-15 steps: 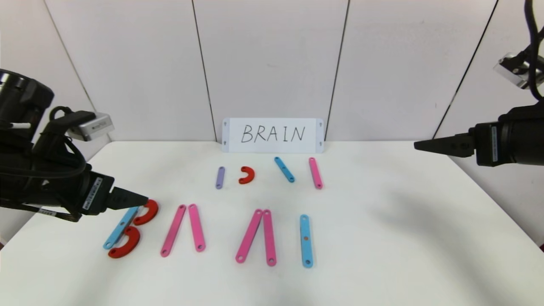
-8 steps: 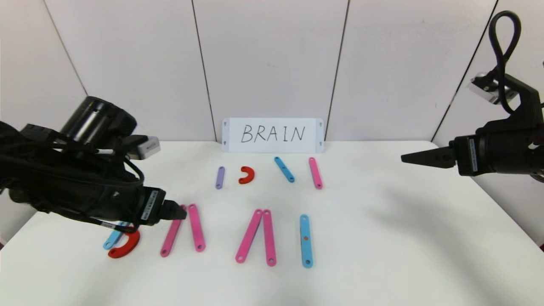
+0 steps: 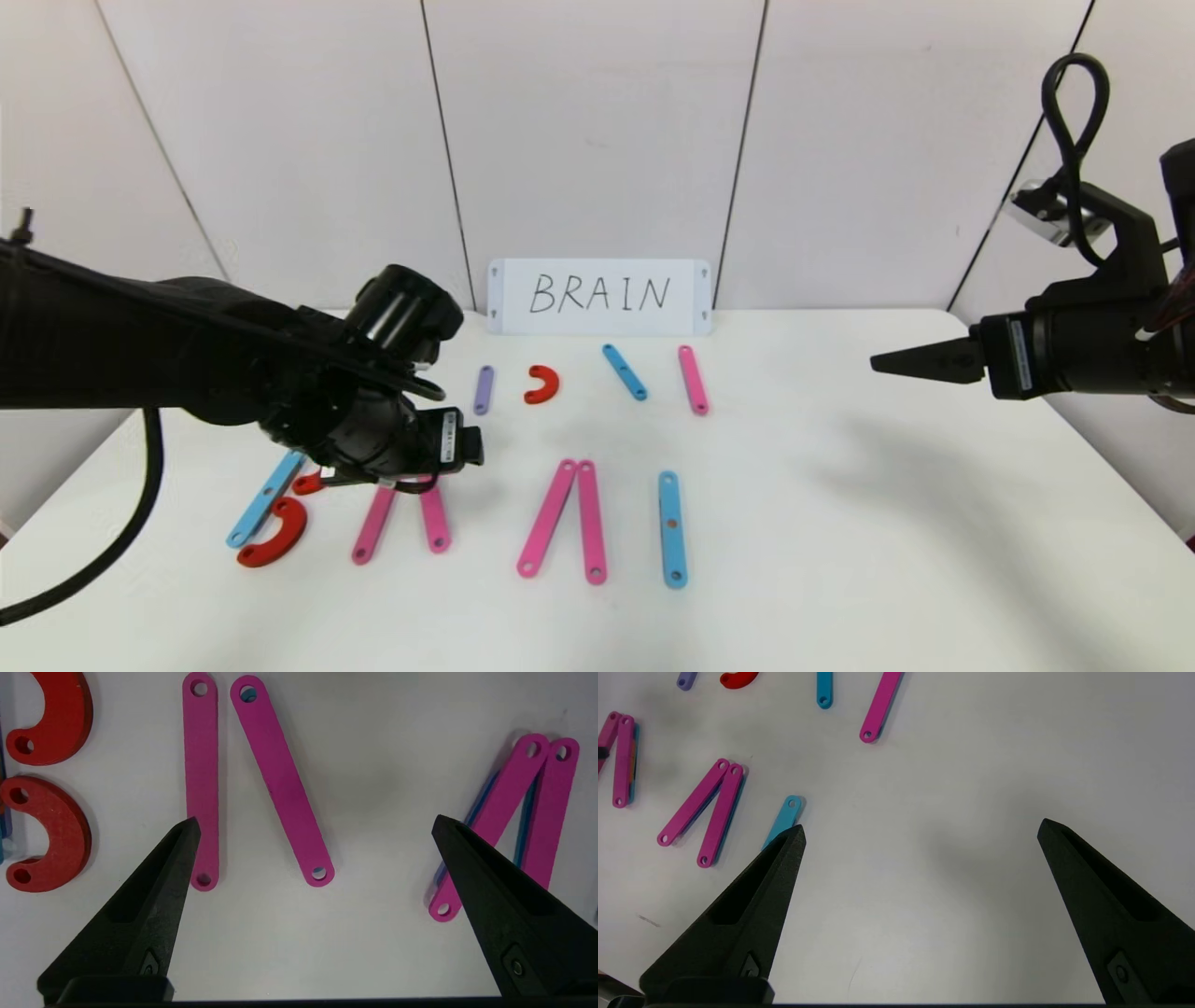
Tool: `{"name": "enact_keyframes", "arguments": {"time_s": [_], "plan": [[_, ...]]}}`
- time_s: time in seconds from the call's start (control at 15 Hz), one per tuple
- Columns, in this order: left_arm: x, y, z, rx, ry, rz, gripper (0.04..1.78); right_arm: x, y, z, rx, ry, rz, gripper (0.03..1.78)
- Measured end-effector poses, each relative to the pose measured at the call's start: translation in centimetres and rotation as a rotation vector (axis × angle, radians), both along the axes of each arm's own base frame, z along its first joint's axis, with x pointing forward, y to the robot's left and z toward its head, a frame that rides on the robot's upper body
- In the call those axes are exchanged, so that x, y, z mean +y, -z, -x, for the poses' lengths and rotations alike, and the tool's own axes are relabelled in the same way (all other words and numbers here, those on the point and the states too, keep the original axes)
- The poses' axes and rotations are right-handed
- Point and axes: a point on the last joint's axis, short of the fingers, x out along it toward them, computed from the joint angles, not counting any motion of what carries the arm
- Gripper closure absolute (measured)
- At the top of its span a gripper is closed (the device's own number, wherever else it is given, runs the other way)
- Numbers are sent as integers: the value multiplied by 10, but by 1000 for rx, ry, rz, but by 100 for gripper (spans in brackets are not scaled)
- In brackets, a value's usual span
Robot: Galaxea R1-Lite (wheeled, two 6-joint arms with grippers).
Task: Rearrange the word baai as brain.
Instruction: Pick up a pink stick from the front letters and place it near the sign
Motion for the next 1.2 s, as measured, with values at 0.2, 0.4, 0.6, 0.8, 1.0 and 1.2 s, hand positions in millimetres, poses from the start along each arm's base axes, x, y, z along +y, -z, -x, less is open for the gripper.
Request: {"name": "enact_keyframes", "arguments": {"time_s": [0.2, 0.4, 0.6, 0.8, 1.0, 1.2], "plan": [[-7, 11, -9, 31, -75, 33, 9, 0, 2, 0, 7, 0, 1, 7], [-9, 21, -14, 53, -106, 21, 9, 0, 3, 0, 11, 1, 2, 7], [-11, 30, -17, 73, -121, 11, 9, 0, 4, 0, 15, 1, 3, 7], [-12, 38, -21, 89, -128, 3, 9, 0, 4, 0, 16, 2, 4, 7], [-13, 43, -22, 102, -133, -3, 9, 0, 5, 0, 17, 1, 5, 7], [-14, 44, -24, 103, -134, -2, 19, 0, 6, -1, 23, 0, 6, 7]]}}
